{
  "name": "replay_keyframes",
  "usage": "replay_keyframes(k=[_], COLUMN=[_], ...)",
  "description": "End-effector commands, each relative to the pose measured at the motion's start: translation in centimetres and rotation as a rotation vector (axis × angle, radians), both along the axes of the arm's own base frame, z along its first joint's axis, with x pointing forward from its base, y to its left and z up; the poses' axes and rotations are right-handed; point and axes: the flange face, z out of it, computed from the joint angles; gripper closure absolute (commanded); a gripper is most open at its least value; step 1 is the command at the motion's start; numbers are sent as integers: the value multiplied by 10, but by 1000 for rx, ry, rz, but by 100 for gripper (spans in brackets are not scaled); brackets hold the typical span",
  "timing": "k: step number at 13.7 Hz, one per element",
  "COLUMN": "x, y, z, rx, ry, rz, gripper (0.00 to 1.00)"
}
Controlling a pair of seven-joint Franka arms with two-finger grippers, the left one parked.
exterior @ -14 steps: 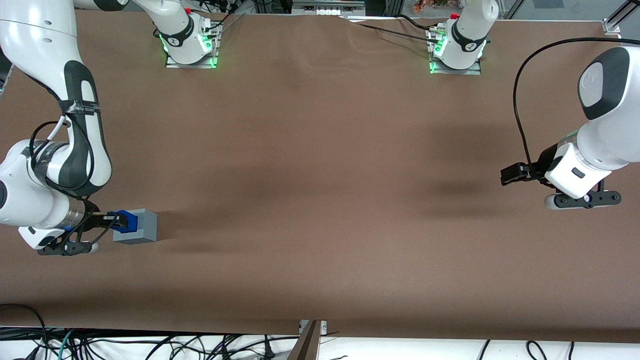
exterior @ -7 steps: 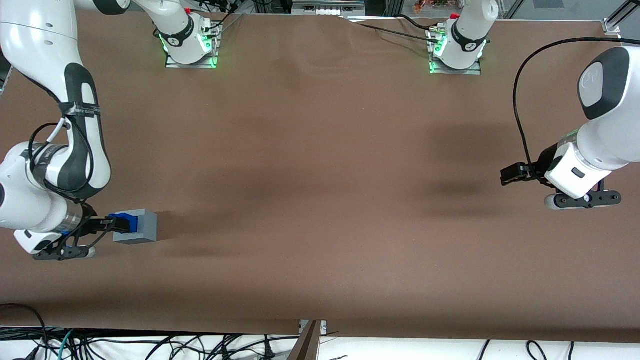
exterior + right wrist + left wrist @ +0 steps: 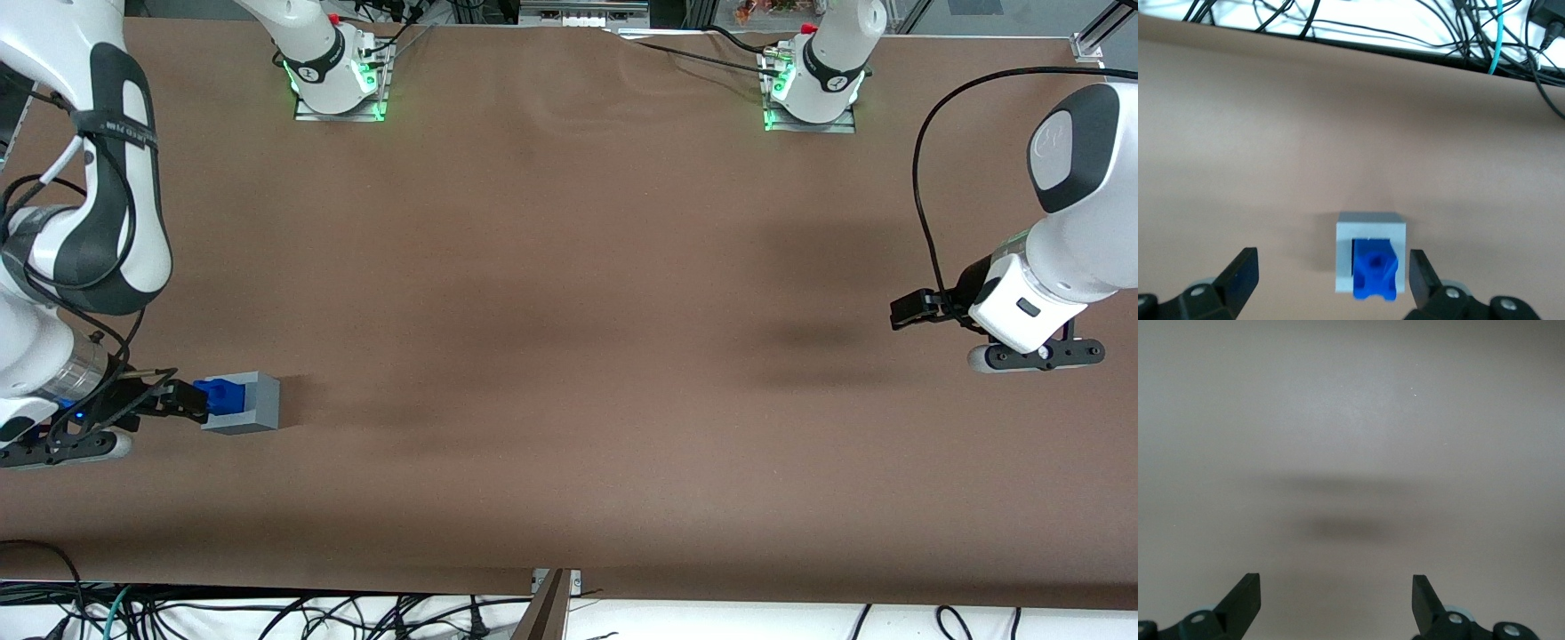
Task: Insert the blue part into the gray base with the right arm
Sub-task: 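Open the right gripper and release the blue block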
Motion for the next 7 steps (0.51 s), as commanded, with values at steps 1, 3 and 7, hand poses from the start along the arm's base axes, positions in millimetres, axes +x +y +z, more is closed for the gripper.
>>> replay_keyframes(k=[1, 3, 7], x=[-18, -28, -77], y=[11, 15, -15], z=[48, 89, 133], rx=[-100, -135, -77], ry=[10, -50, -90], rz=[60, 76, 32], gripper=[0, 0, 0])
